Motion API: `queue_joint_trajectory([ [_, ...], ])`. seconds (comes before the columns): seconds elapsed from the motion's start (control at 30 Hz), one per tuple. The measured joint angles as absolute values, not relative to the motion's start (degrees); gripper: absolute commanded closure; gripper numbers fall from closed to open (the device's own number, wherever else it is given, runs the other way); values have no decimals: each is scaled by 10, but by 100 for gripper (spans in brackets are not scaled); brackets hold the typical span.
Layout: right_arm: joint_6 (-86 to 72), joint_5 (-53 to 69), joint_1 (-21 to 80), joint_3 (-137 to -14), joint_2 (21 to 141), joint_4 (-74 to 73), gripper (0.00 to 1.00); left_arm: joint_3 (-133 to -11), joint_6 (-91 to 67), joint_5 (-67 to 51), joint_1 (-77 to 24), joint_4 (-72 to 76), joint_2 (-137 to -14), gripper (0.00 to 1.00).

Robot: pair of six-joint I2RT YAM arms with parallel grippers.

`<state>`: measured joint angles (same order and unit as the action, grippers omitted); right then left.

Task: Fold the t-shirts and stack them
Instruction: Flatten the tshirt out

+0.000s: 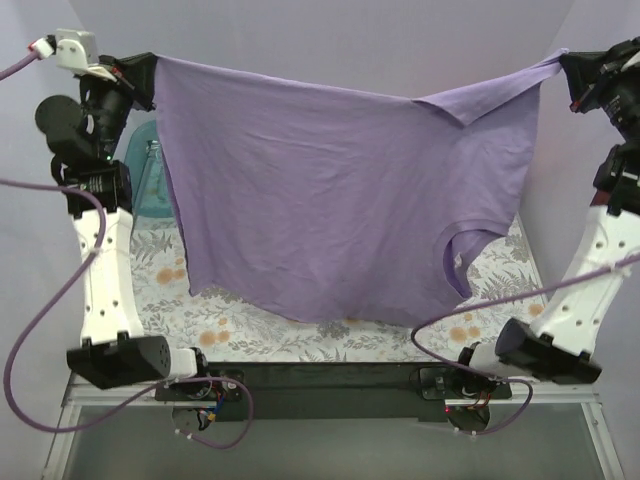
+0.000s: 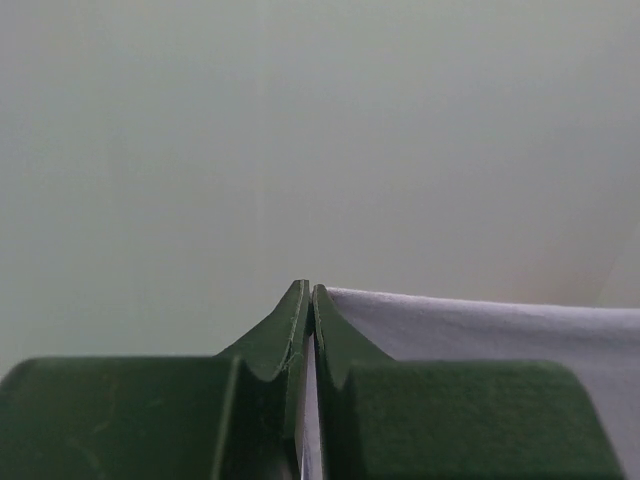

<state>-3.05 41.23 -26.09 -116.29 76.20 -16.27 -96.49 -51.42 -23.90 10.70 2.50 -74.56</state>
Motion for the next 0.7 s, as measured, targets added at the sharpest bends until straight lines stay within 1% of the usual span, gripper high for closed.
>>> queue_joint_trajectory([
  [0.13, -55, 420, -241, -1189, 866, -168, 99, -967, -546, -292, 103, 60, -841, 100],
  [0.2, -61, 414, -222, -1233, 925, -171, 99, -1005, -566, -306, 100, 78, -908, 100],
  [0.33, -84, 387, -185, -1343, 1023, -152, 99, -1156, -607, -309, 96, 116, -1060, 100],
  [0.43, -109, 356, -170, -1360, 1042, -103, 99, -1308, -641, -300, 96, 143, -1169, 100],
  [0.5, -124, 338, -168, -1359, 1040, -62, 99, -1363, -653, -289, 96, 160, -1204, 100],
  [0.6, -138, 316, -164, -1353, 1028, 0, 99, -1344, -657, -279, 96, 207, -1193, 100],
  [0.7, -145, 307, -161, -1333, 1003, 52, 99, -1260, -655, -276, 98, 262, -1146, 100],
])
